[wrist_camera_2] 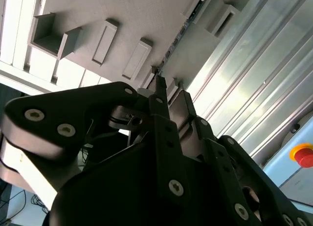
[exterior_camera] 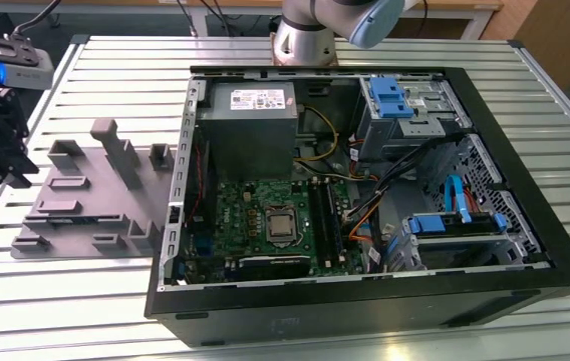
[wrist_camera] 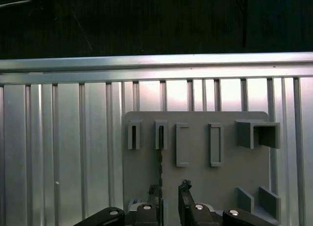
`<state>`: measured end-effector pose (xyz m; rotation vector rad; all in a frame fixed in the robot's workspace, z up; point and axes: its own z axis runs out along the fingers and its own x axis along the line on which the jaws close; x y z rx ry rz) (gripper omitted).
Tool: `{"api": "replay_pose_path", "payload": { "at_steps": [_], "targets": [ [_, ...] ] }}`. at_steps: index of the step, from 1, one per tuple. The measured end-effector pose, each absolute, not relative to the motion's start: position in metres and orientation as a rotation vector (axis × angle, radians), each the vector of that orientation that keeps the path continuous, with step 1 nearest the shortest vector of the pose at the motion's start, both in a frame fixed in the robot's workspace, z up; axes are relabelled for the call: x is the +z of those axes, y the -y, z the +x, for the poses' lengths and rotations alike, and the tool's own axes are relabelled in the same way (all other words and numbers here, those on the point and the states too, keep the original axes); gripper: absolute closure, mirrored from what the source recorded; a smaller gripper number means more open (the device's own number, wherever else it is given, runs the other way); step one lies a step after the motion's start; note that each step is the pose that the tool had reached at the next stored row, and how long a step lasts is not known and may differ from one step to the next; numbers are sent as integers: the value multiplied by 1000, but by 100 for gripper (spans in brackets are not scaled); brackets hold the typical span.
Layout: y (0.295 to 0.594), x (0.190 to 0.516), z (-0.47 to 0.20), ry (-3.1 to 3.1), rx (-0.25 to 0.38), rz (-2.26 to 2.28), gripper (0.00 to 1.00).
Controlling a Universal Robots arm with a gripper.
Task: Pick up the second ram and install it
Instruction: 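Pick up the second ram and move it above second insertion slot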
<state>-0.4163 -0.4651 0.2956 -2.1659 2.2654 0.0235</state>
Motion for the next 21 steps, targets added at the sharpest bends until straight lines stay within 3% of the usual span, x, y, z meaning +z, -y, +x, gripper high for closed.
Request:
{"api": "replay_pose_path", "payload": {
  "at_steps": [21],
  "targets": [
    [465,289,-416,-2265,23,-2166,70]
  ]
}}
